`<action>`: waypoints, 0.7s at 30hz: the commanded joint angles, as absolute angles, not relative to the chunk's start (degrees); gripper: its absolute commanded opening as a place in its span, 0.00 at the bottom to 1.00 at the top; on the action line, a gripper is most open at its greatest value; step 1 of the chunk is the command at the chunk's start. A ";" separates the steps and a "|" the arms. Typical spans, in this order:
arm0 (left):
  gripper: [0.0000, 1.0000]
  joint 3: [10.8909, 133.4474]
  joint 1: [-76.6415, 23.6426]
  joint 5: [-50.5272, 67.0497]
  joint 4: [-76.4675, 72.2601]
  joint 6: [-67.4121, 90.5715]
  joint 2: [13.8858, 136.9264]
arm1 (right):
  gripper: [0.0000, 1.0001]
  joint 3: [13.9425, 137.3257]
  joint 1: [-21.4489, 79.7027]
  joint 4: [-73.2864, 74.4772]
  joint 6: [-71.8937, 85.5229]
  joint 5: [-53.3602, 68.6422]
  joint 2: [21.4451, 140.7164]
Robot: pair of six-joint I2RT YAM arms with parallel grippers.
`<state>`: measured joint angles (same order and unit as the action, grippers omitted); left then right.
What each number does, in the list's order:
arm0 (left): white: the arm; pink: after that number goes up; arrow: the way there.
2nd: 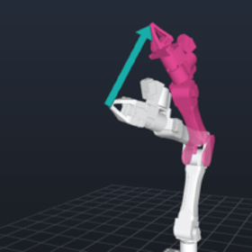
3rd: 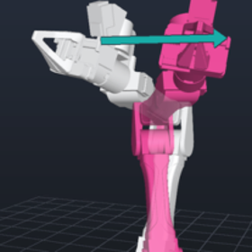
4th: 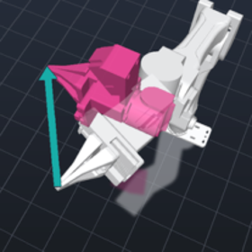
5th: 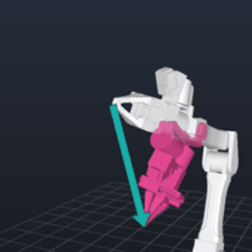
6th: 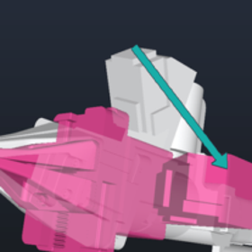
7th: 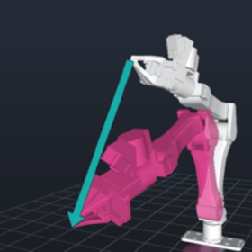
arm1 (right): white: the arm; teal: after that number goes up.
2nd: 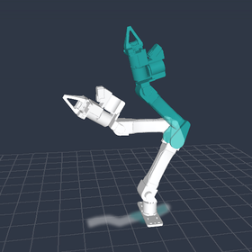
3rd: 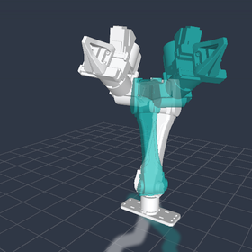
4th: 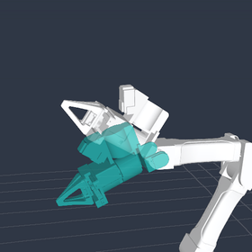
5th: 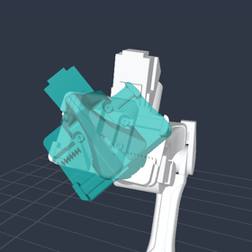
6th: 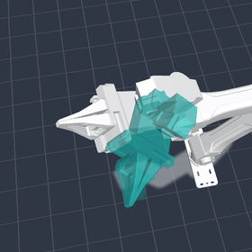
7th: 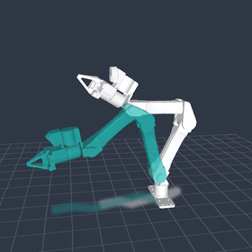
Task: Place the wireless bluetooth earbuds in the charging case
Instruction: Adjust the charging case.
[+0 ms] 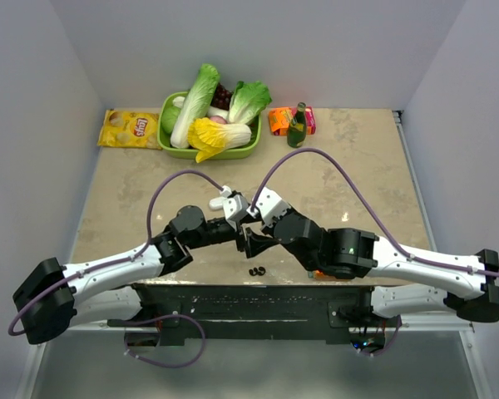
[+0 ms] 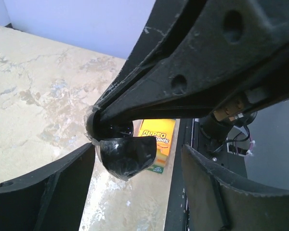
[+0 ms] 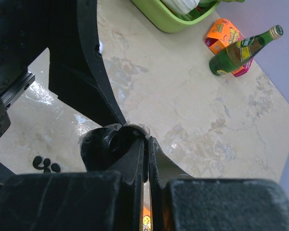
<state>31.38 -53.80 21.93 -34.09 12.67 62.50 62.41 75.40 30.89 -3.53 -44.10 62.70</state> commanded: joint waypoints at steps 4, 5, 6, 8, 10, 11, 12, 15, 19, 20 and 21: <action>0.68 35.24 -52.56 24.96 -33.05 12.04 64.60 | 0.00 64.07 77.17 30.41 -4.04 -48.25 63.63; 0.64 35.51 -52.38 25.13 -32.79 11.95 64.95 | 0.00 64.07 77.34 30.41 -4.04 -48.34 63.72; 0.62 35.77 -52.30 25.05 -32.52 11.69 65.04 | 0.00 64.07 77.43 30.41 -4.13 -48.43 63.72; 0.58 36.30 -52.03 25.14 -31.91 11.43 65.21 | 0.00 64.07 77.69 30.41 -4.13 -48.78 63.72; 0.58 36.56 -51.94 25.05 -31.64 11.16 65.39 | 0.00 63.90 77.61 30.32 -4.13 -48.95 63.81; 0.59 36.56 -51.86 25.05 -31.64 11.25 65.39 | 0.00 63.90 77.69 30.41 -4.13 -49.04 63.90; 0.60 36.74 -51.77 24.96 -31.47 11.08 65.48 | 0.00 63.81 77.78 30.32 -4.13 -49.04 63.98; 0.60 36.91 -51.68 24.96 -30.94 10.72 65.65 | 0.00 63.90 77.87 30.23 -4.13 -49.13 64.07; 0.50 36.83 -51.59 24.96 -30.94 10.46 66.01 | 0.00 63.90 78.05 30.15 -4.22 -49.04 64.07; 0.47 36.83 -51.50 25.05 -30.94 10.37 66.01 | 0.00 63.90 78.13 30.15 -4.22 -49.04 64.16; 0.45 36.74 -51.50 25.05 -31.02 10.37 66.01 | 0.00 63.90 78.22 30.15 -4.22 -49.04 64.16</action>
